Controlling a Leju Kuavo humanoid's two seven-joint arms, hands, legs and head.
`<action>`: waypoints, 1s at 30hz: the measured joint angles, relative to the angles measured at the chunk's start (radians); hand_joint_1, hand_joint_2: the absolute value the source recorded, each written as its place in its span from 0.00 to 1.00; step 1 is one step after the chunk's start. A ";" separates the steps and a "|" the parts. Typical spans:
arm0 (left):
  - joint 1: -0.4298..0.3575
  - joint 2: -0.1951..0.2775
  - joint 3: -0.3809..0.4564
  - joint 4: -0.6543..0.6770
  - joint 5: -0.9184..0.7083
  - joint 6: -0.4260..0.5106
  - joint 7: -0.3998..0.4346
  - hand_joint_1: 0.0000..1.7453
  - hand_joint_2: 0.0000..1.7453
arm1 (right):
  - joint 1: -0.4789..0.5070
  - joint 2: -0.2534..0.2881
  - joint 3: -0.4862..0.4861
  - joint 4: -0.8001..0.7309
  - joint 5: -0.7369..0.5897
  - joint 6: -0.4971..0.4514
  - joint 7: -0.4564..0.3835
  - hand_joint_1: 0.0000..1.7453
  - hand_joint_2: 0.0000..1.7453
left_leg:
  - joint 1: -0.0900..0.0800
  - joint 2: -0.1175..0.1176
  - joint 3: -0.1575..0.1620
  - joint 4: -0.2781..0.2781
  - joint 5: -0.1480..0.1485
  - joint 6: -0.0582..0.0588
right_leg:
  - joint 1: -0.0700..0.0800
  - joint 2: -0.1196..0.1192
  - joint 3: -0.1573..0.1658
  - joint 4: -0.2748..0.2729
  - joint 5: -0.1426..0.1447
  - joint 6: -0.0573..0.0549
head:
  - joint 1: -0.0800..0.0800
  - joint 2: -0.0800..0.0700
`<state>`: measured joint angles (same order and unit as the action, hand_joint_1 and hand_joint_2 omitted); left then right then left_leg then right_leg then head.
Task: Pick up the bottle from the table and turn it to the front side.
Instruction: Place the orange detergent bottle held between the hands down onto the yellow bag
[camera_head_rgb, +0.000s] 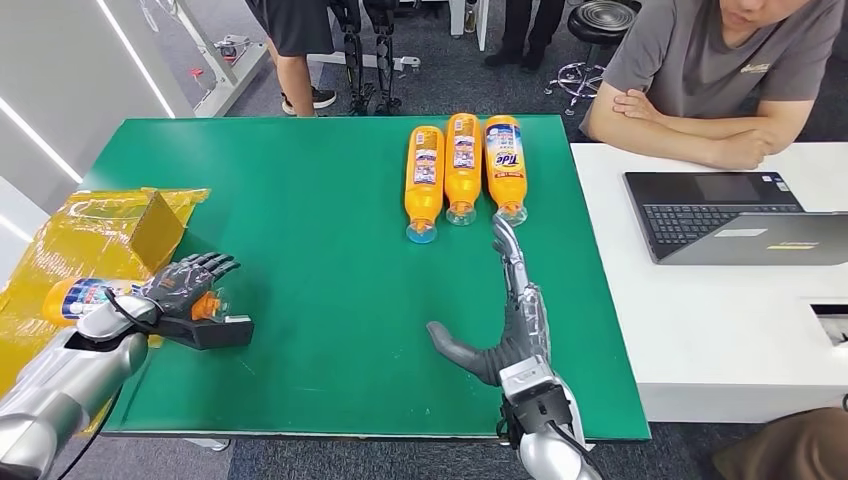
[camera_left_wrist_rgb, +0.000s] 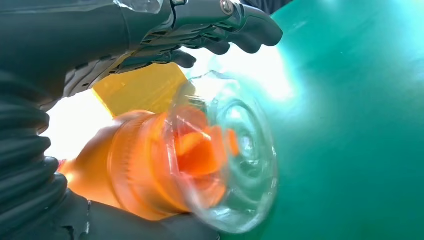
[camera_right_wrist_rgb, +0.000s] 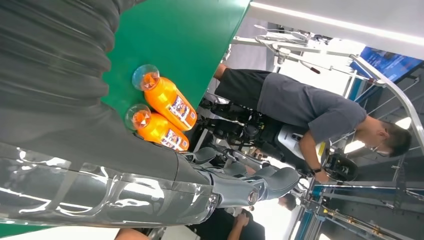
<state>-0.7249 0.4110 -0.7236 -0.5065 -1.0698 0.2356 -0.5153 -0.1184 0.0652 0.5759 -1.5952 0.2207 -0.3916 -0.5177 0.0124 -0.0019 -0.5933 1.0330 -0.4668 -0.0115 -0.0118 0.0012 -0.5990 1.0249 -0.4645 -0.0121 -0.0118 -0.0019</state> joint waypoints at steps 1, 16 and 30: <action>0.004 0.003 0.001 -0.004 0.005 0.011 0.003 0.00 1.00 | 0.000 0.000 0.000 0.001 0.000 -0.001 0.000 0.00 1.00 | 0.000 0.000 0.000 0.000 0.000 0.000 | 0.000 0.000 0.000 0.000 0.000 0.000 | 0.000 0.000; 0.069 0.084 0.082 -0.088 0.037 0.087 0.034 0.00 1.00 | 0.029 -0.002 -0.006 -0.011 0.021 -0.017 0.003 0.00 1.00 | 0.000 0.002 -0.001 0.000 0.000 0.000 | 0.000 0.002 -0.002 0.000 0.000 0.000 | 0.000 0.000; 0.239 0.137 0.287 -0.300 0.001 0.080 0.082 0.00 1.00 | 0.046 -0.002 -0.033 -0.035 0.052 0.016 0.015 0.00 1.00 | 0.000 0.002 -0.001 0.000 0.000 -0.001 | 0.000 0.002 -0.002 0.000 0.000 0.000 | 0.000 0.000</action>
<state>-0.4857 0.5478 -0.4368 -0.8065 -1.0688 0.3157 -0.4334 -0.0721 0.0629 0.5426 -1.6299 0.2724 -0.3754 -0.5027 0.0125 0.0005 -0.5945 1.0330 -0.4673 -0.0121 -0.0118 0.0036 -0.6013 1.0250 -0.4646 -0.0122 -0.0118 -0.0019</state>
